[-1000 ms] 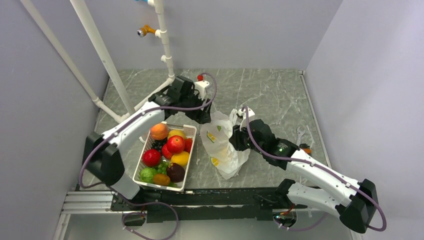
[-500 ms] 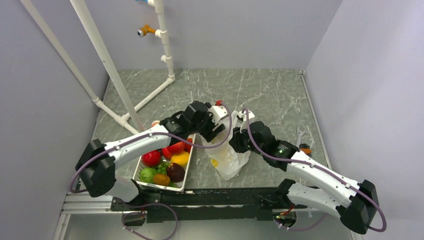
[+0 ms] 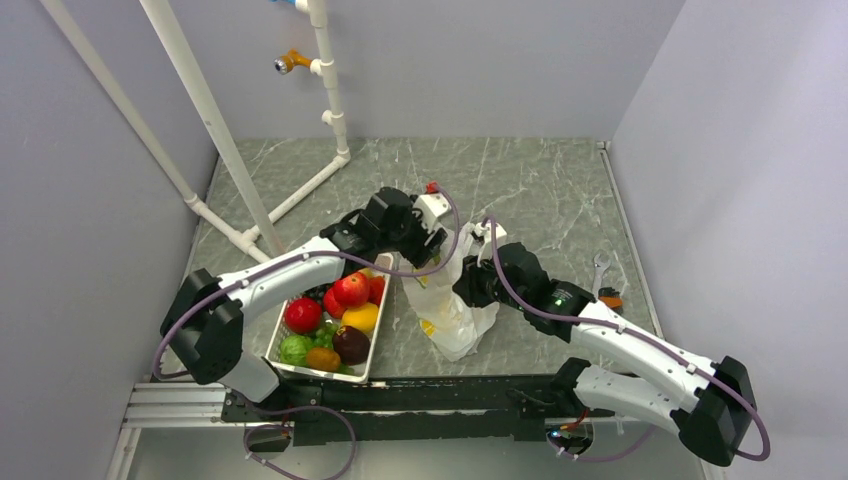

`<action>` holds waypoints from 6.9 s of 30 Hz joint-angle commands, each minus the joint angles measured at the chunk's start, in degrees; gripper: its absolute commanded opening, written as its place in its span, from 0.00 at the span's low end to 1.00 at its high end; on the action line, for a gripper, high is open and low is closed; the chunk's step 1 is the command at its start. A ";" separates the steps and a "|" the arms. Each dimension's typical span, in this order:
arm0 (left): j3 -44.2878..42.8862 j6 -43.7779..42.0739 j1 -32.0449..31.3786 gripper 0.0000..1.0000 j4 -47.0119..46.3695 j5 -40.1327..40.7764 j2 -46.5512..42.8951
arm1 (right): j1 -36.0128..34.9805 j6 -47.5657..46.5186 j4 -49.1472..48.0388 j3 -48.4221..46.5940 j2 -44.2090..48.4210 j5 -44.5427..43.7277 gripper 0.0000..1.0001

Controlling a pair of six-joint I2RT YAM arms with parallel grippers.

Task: Take the fake fruits out of the plastic bag
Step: Untie the plastic bag at the center of the board, then adjust the plastic bag at the center of the board.

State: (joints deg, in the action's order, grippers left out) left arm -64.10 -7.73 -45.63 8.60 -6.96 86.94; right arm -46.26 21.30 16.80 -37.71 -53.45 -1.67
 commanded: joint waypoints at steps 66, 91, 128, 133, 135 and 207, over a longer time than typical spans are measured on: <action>-17.44 13.34 15.13 0.00 15.75 -8.20 9.54 | -0.61 2.29 10.01 -8.69 3.53 -10.48 0.62; -17.13 13.40 17.75 0.00 16.09 -4.96 6.46 | 0.36 17.19 11.78 3.76 18.51 4.75 0.00; -3.96 20.09 15.99 0.98 14.67 0.78 -17.68 | 0.24 14.02 19.86 5.35 30.70 15.06 0.00; -1.78 29.24 6.64 0.99 14.58 5.90 -22.19 | 0.25 13.24 18.87 5.93 30.55 17.78 0.00; -3.17 30.65 0.39 0.99 16.04 13.76 -20.69 | 0.27 13.28 18.44 6.23 31.70 18.28 0.00; -24.27 16.91 -5.35 0.99 29.96 9.16 -11.56 | 0.27 -5.30 4.05 -17.00 5.49 15.76 0.94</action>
State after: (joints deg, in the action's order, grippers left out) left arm -93.23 5.37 -50.96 47.68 1.26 75.66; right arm -45.80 19.97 29.47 -52.73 -46.46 4.45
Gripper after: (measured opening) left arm 0.994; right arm 0.966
